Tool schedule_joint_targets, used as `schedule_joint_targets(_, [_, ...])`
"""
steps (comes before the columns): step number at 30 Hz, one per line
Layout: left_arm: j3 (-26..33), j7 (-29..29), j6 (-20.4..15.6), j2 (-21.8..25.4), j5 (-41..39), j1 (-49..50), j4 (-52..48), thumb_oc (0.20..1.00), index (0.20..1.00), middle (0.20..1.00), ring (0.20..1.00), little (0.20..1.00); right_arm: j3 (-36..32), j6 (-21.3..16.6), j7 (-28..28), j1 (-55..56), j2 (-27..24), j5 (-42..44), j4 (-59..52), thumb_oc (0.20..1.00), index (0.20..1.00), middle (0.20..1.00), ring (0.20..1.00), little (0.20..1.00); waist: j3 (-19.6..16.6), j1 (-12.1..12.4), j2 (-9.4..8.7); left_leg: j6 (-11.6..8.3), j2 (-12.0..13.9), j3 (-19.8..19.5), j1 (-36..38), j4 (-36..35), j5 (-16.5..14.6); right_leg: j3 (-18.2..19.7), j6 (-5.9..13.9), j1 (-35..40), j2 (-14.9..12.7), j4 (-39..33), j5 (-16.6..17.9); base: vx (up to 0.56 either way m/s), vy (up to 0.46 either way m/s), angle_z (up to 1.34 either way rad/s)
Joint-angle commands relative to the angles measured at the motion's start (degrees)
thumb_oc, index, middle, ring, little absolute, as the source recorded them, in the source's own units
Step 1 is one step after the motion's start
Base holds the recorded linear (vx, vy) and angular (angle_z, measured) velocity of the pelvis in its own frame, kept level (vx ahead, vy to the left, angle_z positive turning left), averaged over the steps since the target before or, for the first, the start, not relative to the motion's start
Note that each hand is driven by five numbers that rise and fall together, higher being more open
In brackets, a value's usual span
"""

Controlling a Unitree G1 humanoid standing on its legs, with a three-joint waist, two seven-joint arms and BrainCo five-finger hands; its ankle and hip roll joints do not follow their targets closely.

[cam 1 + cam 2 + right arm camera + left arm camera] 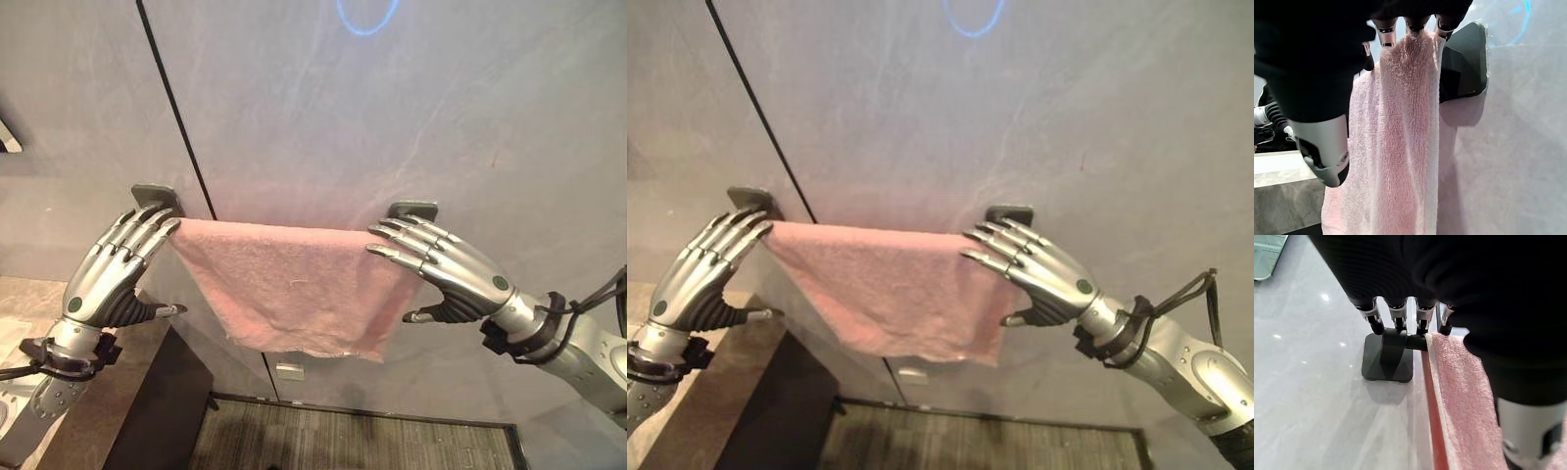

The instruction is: Put brush and paste in cup on sink, flatten towel.

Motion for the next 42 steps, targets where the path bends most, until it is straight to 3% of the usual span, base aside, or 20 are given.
schedule_joint_targets(1, [-4.7, -7.4, 1.1, -0.5, 0.4, 5.0, 4.5, 1.0, 1.0, 1.0, 1.0, 1.0, 1.8, 7.0, 2.8, 3.8, 2.2, -0.3, 11.2, 1.0, 1.0, 1.0, 1.0, 1.0, 2.6, -0.9, -2.51, -2.29, 2.9, 1.0, 2.2, 0.6, -1.7, 0.8, 3.84, -1.0, -4.3, 0.4, 2.4, 0.0, 0.0, 0.0])
schedule_joint_targets(8, [-5.5, -7.9, 1.8, -2.7, -0.6, 3.3, 4.8, 1.0, 1.0, 1.0, 1.0, 1.0, 2.1, 7.0, 3.8, 2.4, 7.4, 7.0, 9.5, 1.0, 1.0, 1.0, 1.0, 1.0, 2.3, -0.8, -2.43, -2.26, 3.2, 0.9, 2.4, 0.6, -1.7, 0.9, 3.59, -0.9, -4.0, 0.4, 2.1, 0.0, 0.0, 0.0])
schedule_joint_targets(17, [-7.6, -5.3, 3.2, -10.0, -4.6, -0.9, 6.5, 1.0, 1.0, 1.0, 1.0, 1.0, 4.3, 6.5, 2.1, -2.2, 15.5, 14.0, 4.6, 1.0, 1.0, 1.0, 1.0, 1.0, 1.7, -0.4, -2.36, -2.26, 3.6, 1.0, 2.8, 0.6, -1.7, 1.2, 3.02, -0.7, -3.6, 0.4, 1.8, 0.0, 0.0, 0.0])
schedule_joint_targets(24, [-7.7, 0.2, 4.2, -16.4, -7.4, -5.0, 6.2, 1.0, 1.0, 1.0, 1.0, 1.0, 5.3, 5.4, -1.4, -5.3, 23.4, 20.7, 2.7, 1.0, 1.0, 1.0, 1.0, 1.0, 1.5, -0.3, -2.16, -2.42, 4.1, 1.0, 2.8, 0.6, -1.5, 1.3, 2.59, -0.8, -3.1, 0.4, 1.6, -0.01, -0.008, -0.02])
schedule_joint_targets(31, [-1.2, 9.0, 3.6, -22.2, -8.6, -5.3, -2.5, 1.0, 1.0, 1.0, 1.0, 1.0, -1.0, 3.1, -7.8, -1.3, 28.5, 24.4, -3.6, 1.0, 1.0, 1.0, 1.0, 1.0, 1.7, -0.7, -2.17, -2.98, 4.7, 0.9, 1.7, 0.6, -1.0, 1.1, 2.25, -1.8, -2.8, 0.4, 1.9, -0.01, -0.01, -0.02])
schedule_joint_targets(35, [0.9, 9.6, 2.3, -26.9, -15.6, -2.5, -5.7, 1.0, 1.0, 1.0, 1.0, 1.0, -5.5, 3.1, -8.9, 3.7, 29.2, 25.5, -4.8, 1.0, 1.0, 1.0, 1.0, 1.0, 2.2, -0.9, -2.16, -2.99, 4.7, 0.7, 1.3, 0.6, -0.8, 1.0, 2.12, -2.0, -2.8, 0.4, 2.1, 0.0, -0.003, -0.01])
schedule_joint_targets(40, [1.2, 6.7, 1.4, -30.3, -24.0, 1.6, -7.0, 1.0, 1.0, 1.0, 1.0, 1.0, -10.0, 4.3, -8.8, 10.0, 29.6, 26.5, -1.7, 1.0, 1.0, 1.0, 1.0, 1.0, 2.6, -1.1, -2.15, -2.84, 4.6, 0.5, 0.8, 0.6, -0.7, 0.8, 2.06, -2.3, -2.8, 0.4, 2.2, 0.0, 0.0, 0.0])
schedule_joint_targets(42, [0.5, 3.6, 0.5, -33.0, -31.1, 3.9, -5.2, 1.0, 1.0, 1.0, 1.0, 1.0, -12.9, 5.0, -8.5, 14.0, 31.5, 28.9, 1.5, 1.0, 1.0, 1.0, 1.0, 1.0, 3.0, -1.3, -2.19, -2.71, 4.4, 0.3, 0.6, 0.6, -0.6, 0.7, 2.1, -2.4, -3.0, 0.4, 2.2, 0.0, 0.0, 0.0])
